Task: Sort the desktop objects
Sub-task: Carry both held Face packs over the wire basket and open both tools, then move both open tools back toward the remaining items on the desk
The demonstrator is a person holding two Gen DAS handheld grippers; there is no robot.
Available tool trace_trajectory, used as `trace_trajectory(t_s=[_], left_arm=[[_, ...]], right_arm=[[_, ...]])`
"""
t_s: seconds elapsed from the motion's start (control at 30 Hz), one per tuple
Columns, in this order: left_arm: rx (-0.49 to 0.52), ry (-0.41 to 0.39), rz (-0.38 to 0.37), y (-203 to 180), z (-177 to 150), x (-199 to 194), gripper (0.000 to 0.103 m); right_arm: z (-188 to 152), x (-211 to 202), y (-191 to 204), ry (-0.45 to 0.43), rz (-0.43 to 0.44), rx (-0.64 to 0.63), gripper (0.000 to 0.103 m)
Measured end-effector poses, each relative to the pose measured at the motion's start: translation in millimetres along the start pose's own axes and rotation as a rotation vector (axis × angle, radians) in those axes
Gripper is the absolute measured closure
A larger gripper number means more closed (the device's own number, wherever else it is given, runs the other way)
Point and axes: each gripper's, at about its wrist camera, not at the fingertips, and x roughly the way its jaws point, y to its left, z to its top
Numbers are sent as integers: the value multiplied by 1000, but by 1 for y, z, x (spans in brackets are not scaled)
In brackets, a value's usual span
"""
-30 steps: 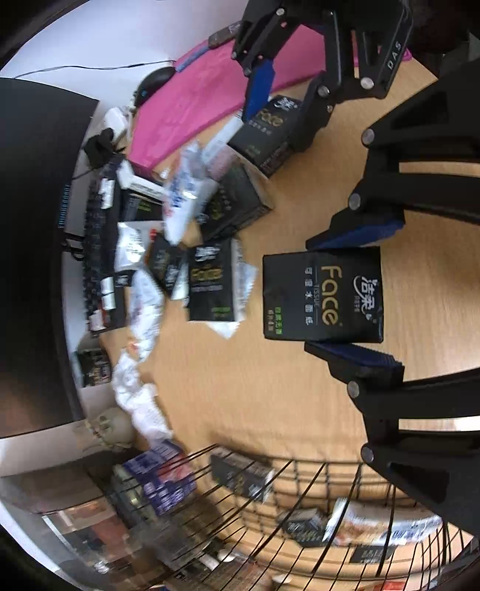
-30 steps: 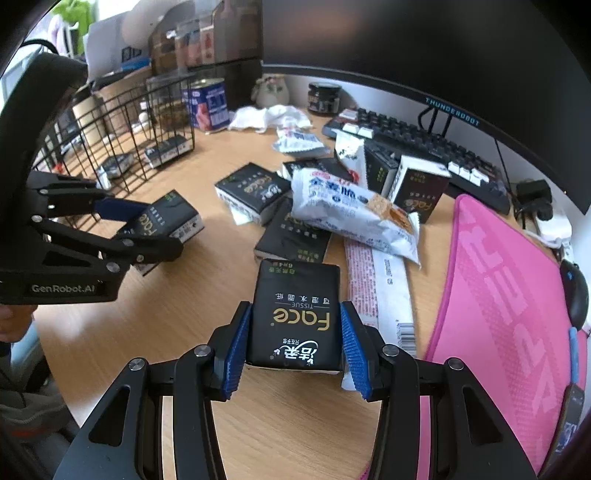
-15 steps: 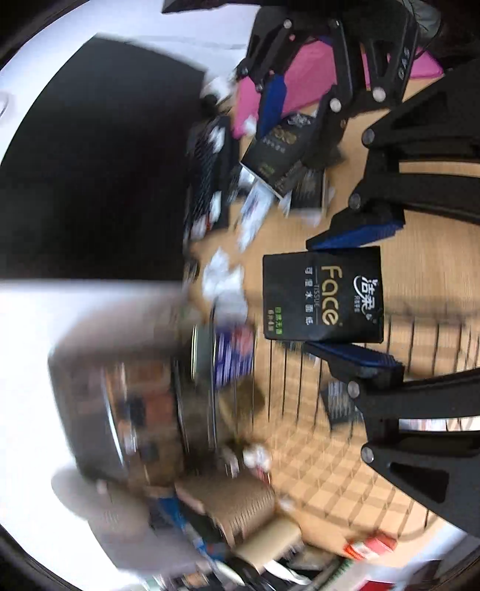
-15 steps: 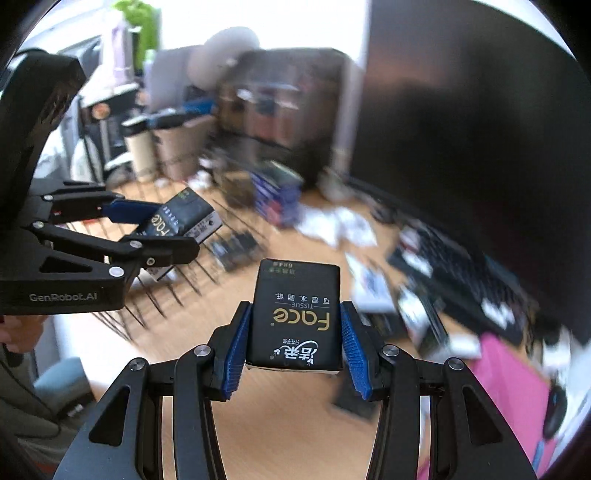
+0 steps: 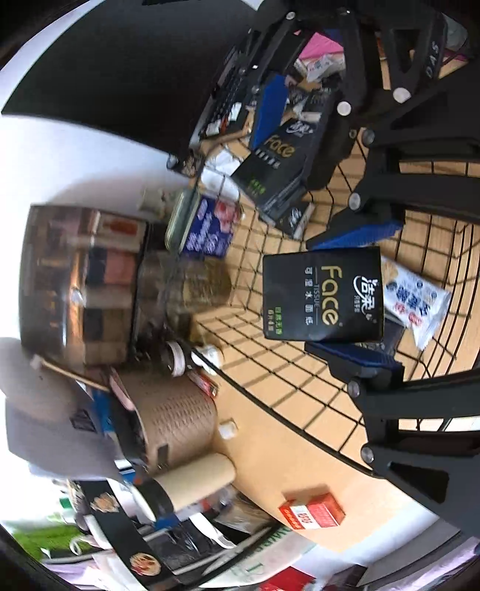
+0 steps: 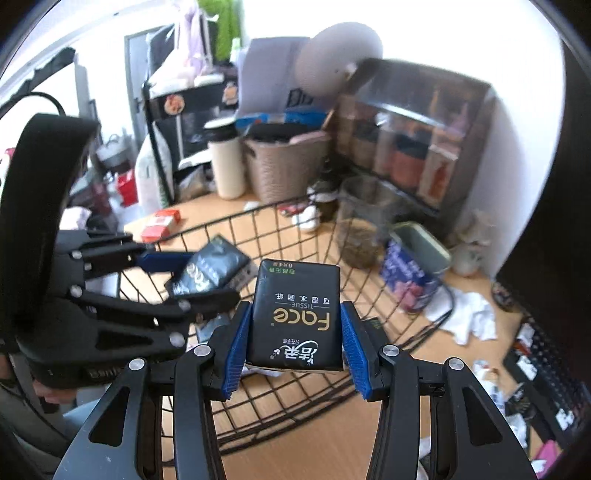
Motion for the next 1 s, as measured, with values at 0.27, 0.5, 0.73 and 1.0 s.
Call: trace_trajectory(t_s=[0.27,0.5,0.73,1.0], left_arm=[[-10,-30,35,7,-8,-8,32],[-15,-29,23,8,-12,-14,32],[-11,-24,8,0,-13,-16,32],[49,-42,-56,-40,-8,-25,32]], right_arm=[[-6,7,-9,-13,7,40,52],[-5,6,-5,-2,6,37,52],[-8,2,1,-2,-31,9,52],[-29,-49,-26,-36,-122,56,51]])
